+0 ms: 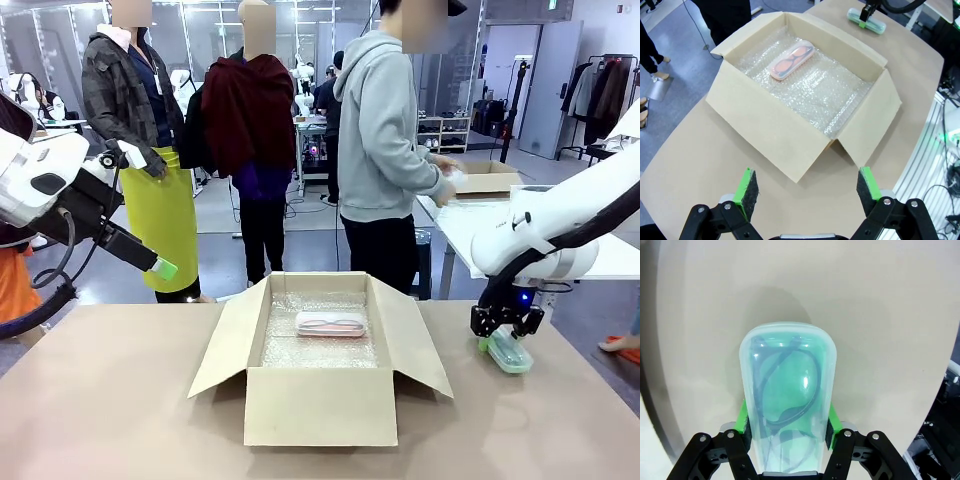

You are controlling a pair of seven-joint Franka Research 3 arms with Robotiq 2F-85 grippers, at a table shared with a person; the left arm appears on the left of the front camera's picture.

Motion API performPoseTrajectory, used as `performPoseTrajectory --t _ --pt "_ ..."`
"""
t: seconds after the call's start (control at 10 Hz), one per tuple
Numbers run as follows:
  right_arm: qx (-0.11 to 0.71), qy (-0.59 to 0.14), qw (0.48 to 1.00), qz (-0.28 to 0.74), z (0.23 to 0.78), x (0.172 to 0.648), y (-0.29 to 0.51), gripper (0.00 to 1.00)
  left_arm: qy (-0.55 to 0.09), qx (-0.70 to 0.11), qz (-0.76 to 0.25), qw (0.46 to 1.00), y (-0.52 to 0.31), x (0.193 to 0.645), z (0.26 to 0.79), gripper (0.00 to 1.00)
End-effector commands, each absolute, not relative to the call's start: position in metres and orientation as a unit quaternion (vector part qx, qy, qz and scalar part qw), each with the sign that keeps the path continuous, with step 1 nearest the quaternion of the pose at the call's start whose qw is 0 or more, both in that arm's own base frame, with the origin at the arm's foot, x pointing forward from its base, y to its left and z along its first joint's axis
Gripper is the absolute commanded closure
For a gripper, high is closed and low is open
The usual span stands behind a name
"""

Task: Pack the glasses set securely to prepare it for shipping.
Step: Put the Glasses case from the right side of the table into the Package Box.

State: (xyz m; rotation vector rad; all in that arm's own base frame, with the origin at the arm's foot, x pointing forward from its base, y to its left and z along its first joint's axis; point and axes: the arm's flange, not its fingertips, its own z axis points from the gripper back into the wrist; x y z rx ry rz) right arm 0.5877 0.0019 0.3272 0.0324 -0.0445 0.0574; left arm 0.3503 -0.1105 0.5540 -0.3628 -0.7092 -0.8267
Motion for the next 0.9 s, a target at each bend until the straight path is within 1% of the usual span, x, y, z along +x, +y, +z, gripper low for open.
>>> performPoseTrajectory --t 0.0,0.1,0.3,0.6,0.7,0.8 --pt "0.032 -0.009 0.999 0.032 0.380 0.570 0.017 0.64 -0.341 -0.179 -0.391 0.836 -0.110 0.350 0.555 0.00" --pt "0.038 -0.012 0.998 0.053 0.407 0.558 0.025 0.64 -0.341 -0.179 -0.391 0.836 -0.110 0.350 0.555 0.00" --pt "0.016 -0.044 0.997 0.069 0.446 0.538 0.037 0.64 -0.341 -0.179 -0.391 0.836 -0.110 0.350 0.555 0.00" --pt "0.011 -0.052 0.993 0.108 0.470 0.521 0.056 0.64 -0.341 -0.179 -0.391 0.836 -0.110 0.350 0.555 0.00" --pt "0.005 -0.047 0.985 0.165 0.474 0.517 0.066 0.64 -0.341 -0.179 -0.391 0.836 -0.110 0.350 0.555 0.00" --pt "0.000 -0.031 0.962 0.270 0.481 0.514 0.085 0.64 -0.341 -0.179 -0.391 0.836 -0.110 0.350 0.555 0.00"
